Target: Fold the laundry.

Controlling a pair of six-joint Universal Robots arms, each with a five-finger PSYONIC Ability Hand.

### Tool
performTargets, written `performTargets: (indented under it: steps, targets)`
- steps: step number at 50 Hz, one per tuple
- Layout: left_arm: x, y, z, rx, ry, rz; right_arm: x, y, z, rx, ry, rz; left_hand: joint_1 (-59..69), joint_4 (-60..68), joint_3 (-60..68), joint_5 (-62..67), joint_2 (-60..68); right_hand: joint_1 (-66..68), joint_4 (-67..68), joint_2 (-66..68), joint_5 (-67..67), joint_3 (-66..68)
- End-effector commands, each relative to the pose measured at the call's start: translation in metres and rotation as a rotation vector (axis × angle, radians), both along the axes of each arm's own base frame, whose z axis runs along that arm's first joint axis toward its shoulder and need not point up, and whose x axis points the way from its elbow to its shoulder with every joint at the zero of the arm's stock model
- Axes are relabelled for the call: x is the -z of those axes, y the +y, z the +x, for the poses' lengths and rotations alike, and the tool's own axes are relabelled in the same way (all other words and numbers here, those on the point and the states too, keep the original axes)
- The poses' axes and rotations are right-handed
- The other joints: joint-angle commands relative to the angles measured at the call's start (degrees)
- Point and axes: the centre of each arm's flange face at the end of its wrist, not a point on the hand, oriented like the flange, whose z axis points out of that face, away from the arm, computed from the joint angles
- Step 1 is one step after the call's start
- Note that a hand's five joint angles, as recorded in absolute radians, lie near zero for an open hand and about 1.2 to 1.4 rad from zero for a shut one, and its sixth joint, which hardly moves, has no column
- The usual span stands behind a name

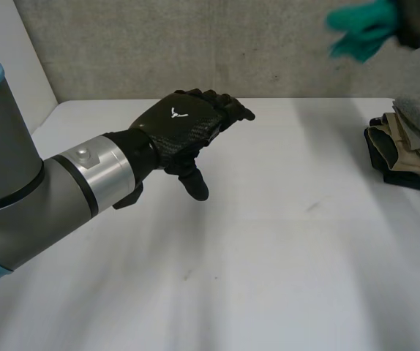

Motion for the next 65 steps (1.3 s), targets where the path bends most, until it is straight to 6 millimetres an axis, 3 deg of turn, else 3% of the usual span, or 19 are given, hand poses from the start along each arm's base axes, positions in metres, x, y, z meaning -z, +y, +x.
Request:
performTargets:
  steps: [1,6,10,14,19,21,23,24,25,32,38,45,53,55,57,58,60,62,65]
  targets:
    - [-0.005,0.002,0.001,-0.001,0.009,-0.012,-0.024,-0.032,-0.089,0.083,-0.079,-0.07,1.44,0.81,0.38,-0.21,0.82,26.86,12.15,13.04,16.3,13.18]
    - [-0.005,0.001,0.0,0.001,0.013,-0.017,0.008,-0.044,-0.131,0.126,-0.047,-0.02,1.44,0.81,0.38,-0.21,0.82,26.86,12.15,13.04,16.3,13.18]
    - [-0.003,0.002,0.0,0.001,0.011,-0.013,0.05,-0.053,-0.166,0.156,-0.027,0.056,1.44,0.81,0.38,-0.21,0.82,26.86,12.15,13.04,16.3,13.18]
    - [-0.003,0.002,0.0,0.002,0.013,-0.016,0.115,-0.052,-0.194,0.131,0.0,0.197,1.44,0.81,0.38,-0.21,0.82,26.86,12.15,13.04,16.3,13.18]
    - [-0.003,0.002,-0.001,0.004,0.015,-0.02,0.158,-0.045,-0.203,0.095,0.009,0.301,1.61,0.97,0.55,-0.04,0.99,26.86,12.15,13.04,16.3,13.18]
    - [-0.003,0.002,-0.001,0.004,0.016,-0.021,0.164,-0.043,-0.204,0.1,0.003,0.318,1.61,0.97,0.55,-0.04,0.99,11.88,-2.83,-1.94,1.32,-1.8]
    - [-0.003,0.002,-0.001,0.005,0.015,-0.02,0.163,-0.042,-0.205,0.111,-0.004,0.327,1.61,0.97,0.55,-0.04,0.99,-10.62,-25.34,-24.45,-21.18,-24.31]
    - [-0.003,0.002,-0.001,0.005,0.014,-0.019,0.161,-0.04,-0.209,0.133,-0.019,0.343,1.61,0.97,0.55,-0.04,0.99,-37.07,-51.78,-50.89,-47.63,-50.75]
    - [-0.003,0.002,-0.001,0.005,0.014,-0.019,0.158,-0.039,-0.211,0.144,-0.026,0.348,1.61,0.97,0.55,-0.04,0.99,-43.14,-57.85,-56.96,-53.7,-56.82]
    - [-0.003,0.002,-0.001,0.005,0.016,-0.019,0.103,-0.025,-0.223,0.219,-0.069,0.398,1.61,0.97,0.55,-0.04,0.99,-43.14,-57.85,-56.96,-53.7,-56.82]
    - [-0.003,0.002,-0.001,0.005,0.015,-0.017,0.054,-0.001,-0.215,0.232,-0.072,0.462,1.61,0.97,0.55,-0.04,0.99,-43.14,-57.85,-56.96,-53.7,-56.82]
    - [-0.004,0.003,-0.001,0.005,0.017,-0.021,0.02,0.027,-0.207,0.314,0.046,0.488,1.61,0.97,0.55,-0.04,0.99,-43.14,-57.85,-56.96,-53.7,-56.82]
    - [-0.007,0.003,0.0,0.001,0.023,-0.031,-0.031,0.04,-0.241,0.899,0.186,0.365,1.28,0.64,0.21,-0.37,0.66,-43.14,-57.85,-56.96,-53.7,-56.82]
    - [-0.013,0.003,0.002,-0.004,0.035,-0.044,-0.054,0.043,-0.217,0.915,0.181,0.253,1.11,0.47,0.05,-0.54,0.49,-43.14,-57.85,-56.96,-53.7,-56.82]
    - [-0.016,0.003,0.003,-0.009,0.046,-0.047,-0.067,0.045,-0.17,0.789,0.163,0.166,1.27,0.64,0.21,-0.38,0.66,-43.14,-57.85,-56.96,-53.7,-56.82]
    - [-0.019,0.003,0.004,-0.01,0.056,-0.05,-0.071,0.05,-0.135,0.68,0.138,0.124,1.27,0.64,0.21,-0.38,0.66,-43.14,-57.85,-56.96,-53.7,-56.82]
    - [-0.029,0.0,0.008,-0.031,0.092,-0.061,-0.071,0.059,-0.099,0.558,0.107,0.101,1.44,0.81,0.38,-0.21,0.82,-43.14,-57.85,-56.96,-53.7,-56.82]
    - [-0.037,-0.005,0.014,-0.068,0.123,-0.07,-0.074,0.082,-0.06,0.403,0.055,0.088,1.44,0.81,0.38,-0.21,0.82,-43.14,-57.85,-56.96,-53.7,-56.82]
    - [-0.054,-0.021,0.034,-0.191,0.197,-0.091,-0.072,0.113,-0.023,0.238,-0.037,0.123,1.27,0.64,0.21,-0.38,0.66,-43.14,-57.85,-56.96,-53.7,-56.82]
